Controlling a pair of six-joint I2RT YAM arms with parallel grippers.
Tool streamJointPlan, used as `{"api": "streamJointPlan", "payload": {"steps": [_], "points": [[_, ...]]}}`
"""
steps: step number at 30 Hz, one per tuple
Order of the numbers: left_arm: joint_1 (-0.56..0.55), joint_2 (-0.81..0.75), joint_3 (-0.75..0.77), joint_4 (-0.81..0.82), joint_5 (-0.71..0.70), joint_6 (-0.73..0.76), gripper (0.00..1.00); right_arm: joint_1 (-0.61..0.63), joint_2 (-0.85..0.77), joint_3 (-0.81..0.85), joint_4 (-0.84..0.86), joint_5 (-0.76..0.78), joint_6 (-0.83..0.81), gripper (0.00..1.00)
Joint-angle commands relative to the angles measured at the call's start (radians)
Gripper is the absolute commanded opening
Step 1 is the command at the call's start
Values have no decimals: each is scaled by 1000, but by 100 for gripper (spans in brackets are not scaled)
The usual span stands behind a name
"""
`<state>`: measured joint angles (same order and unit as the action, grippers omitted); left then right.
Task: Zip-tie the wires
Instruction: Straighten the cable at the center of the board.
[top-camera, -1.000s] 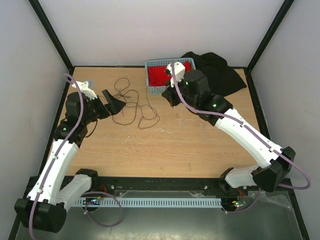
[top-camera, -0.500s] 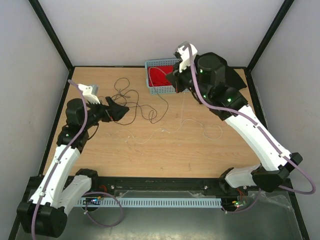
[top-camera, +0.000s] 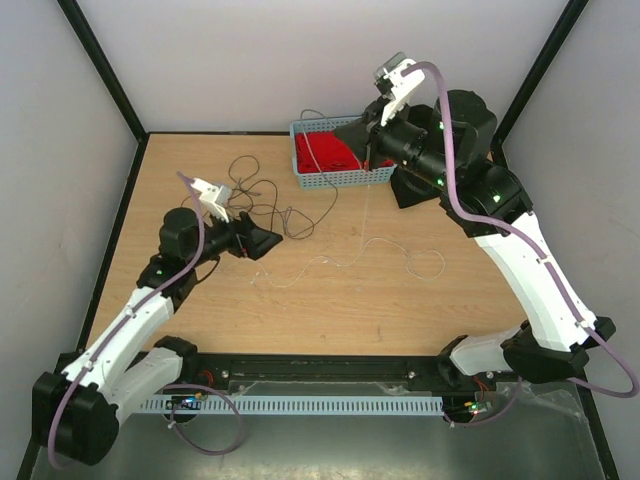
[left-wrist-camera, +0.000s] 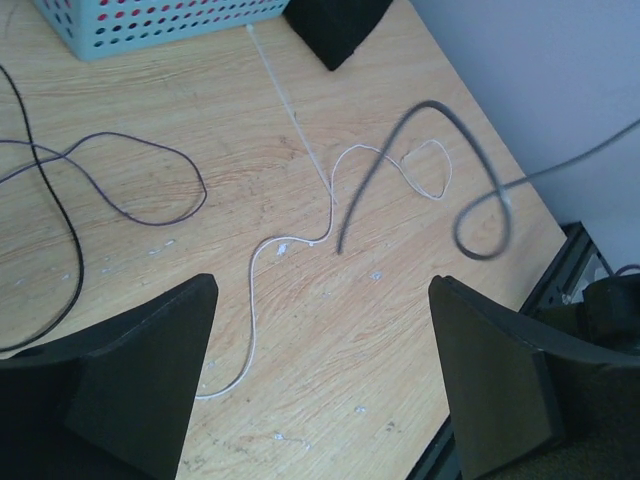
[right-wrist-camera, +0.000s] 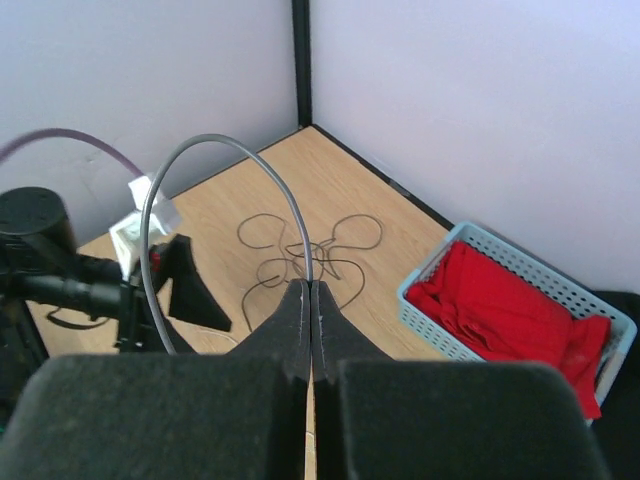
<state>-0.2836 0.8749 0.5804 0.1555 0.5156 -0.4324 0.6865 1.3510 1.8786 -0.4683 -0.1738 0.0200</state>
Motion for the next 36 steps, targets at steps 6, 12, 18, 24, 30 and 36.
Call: {"api": "streamJointPlan", "payload": {"steps": [6,12,18,24,30,36], "points": [[-109,127,-20,244,13,102,82,-6,-41,14,-39,-123,33,0],[-151,201,5,327,66,114,78,-7,-71,-7,-39,-130,39,0],[-183,239,12,338,107,115,71,-7,-84,-17,-42,-84,34,0],[-181,200,-30,337,90,124,68,-6,-88,-29,-50,-46,21,0],[-181,179,-36,338,114,126,64,-5,-88,-32,-49,-66,30,0],[-202,227,-2,338,141,125,60,-6,-89,-38,-47,-74,40,0]]}}
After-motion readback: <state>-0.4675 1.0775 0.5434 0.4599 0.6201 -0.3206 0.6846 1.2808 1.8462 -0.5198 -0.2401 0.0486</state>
